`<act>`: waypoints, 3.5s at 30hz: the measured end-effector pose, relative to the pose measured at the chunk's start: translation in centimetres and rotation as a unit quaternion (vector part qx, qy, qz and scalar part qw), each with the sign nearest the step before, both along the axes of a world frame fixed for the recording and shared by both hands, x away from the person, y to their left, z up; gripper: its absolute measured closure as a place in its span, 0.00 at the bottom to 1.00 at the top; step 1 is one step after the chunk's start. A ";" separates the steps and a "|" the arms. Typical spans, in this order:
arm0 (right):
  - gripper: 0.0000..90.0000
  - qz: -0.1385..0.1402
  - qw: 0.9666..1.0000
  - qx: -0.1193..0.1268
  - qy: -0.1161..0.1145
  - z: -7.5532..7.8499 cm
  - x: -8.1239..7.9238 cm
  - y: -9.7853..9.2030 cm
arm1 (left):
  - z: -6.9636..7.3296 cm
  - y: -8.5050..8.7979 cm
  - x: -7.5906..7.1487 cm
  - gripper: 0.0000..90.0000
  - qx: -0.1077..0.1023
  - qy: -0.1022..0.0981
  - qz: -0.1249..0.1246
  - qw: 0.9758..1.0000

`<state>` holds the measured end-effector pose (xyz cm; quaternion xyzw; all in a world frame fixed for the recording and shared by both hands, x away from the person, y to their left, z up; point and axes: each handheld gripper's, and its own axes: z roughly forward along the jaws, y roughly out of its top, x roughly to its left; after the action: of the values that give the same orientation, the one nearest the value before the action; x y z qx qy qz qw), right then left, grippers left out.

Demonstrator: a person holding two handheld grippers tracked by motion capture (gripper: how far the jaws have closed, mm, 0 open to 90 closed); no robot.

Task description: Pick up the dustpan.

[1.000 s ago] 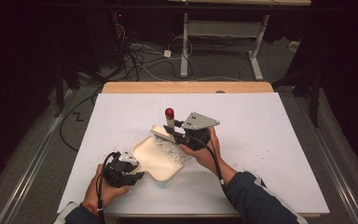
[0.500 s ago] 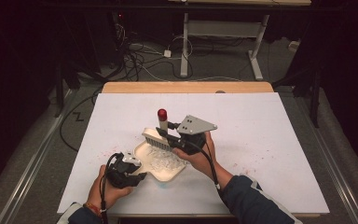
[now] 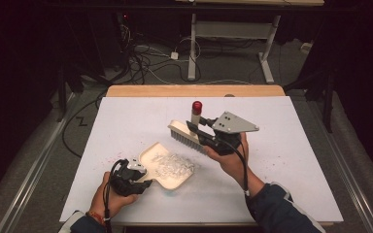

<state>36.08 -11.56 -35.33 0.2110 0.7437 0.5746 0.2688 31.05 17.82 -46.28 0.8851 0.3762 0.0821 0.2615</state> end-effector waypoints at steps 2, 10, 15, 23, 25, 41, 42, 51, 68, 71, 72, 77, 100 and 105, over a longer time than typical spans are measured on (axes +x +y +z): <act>0.78 -0.005 1.000 -0.011 0.005 -0.2 -0.4 -1.1 | 0.0 0.0 0.0 0.70 0.002 0.000 -0.001 1.000; 0.78 -0.032 0.998 -0.041 0.034 -1.8 -2.1 -5.0 | 0.0 -0.2 -0.1 0.70 0.009 0.000 0.000 1.000; 0.79 -0.039 0.996 -0.048 0.067 -3.5 -3.3 -5.5 | -0.2 -0.4 -0.1 0.70 0.013 0.002 0.001 1.000; 0.78 -0.021 0.996 -0.050 0.067 -3.6 -4.1 -1.7 | -0.1 -0.9 -0.3 0.70 0.014 0.001 -0.003 1.000; 0.79 -0.003 0.996 -0.032 0.079 -3.4 -4.0 -0.5 | 0.0 -1.0 -0.3 0.70 0.010 0.001 0.001 1.000; 0.78 0.022 0.999 -0.012 0.040 -1.1 -4.7 -1.1 | 0.0 -0.9 -0.5 0.70 0.009 0.001 0.002 1.000; 0.78 0.020 0.999 -0.011 0.036 -0.8 -4.6 -1.3 | 0.0 -0.8 -0.5 0.70 0.008 0.000 0.002 1.000; 0.78 -0.013 1.000 -0.009 0.023 -1.3 -2.2 -1.5 | -0.1 -0.8 -0.4 0.70 0.009 0.002 0.001 1.000; 0.78 0.014 0.998 -0.062 0.026 -4.7 -0.9 3.1 | 0.2 -0.3 -0.9 0.70 0.007 0.007 0.008 1.000; 0.78 0.036 0.997 -0.053 0.034 -4.6 -1.8 3.4 | 0.1 -0.3 -1.0 0.70 0.007 0.007 0.010 1.000; 0.78 0.051 0.997 -0.049 0.041 -4.5 -2.4 3.6 | 0.1 -0.4 -1.0 0.70 0.007 0.007 0.010 1.000; 0.78 0.073 0.995 -0.039 0.048 -3.9 -3.1 3.7 | 0.0 -0.4 -0.9 0.70 0.008 0.006 0.009 1.000; 0.78 0.030 0.999 -0.006 0.026 -0.8 -3.0 -1.1 | -0.1 -0.2 -0.7 0.70 0.012 0.007 0.012 1.000; 0.78 0.028 0.999 -0.018 0.026 -0.3 -3.2 -2.6 | -0.2 -0.1 -0.5 0.70 0.005 0.007 0.019 1.000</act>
<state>32.93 -14.12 -35.60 0.2003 0.7662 0.5627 0.2369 30.57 17.73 -46.48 0.8796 0.3941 0.0830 0.2532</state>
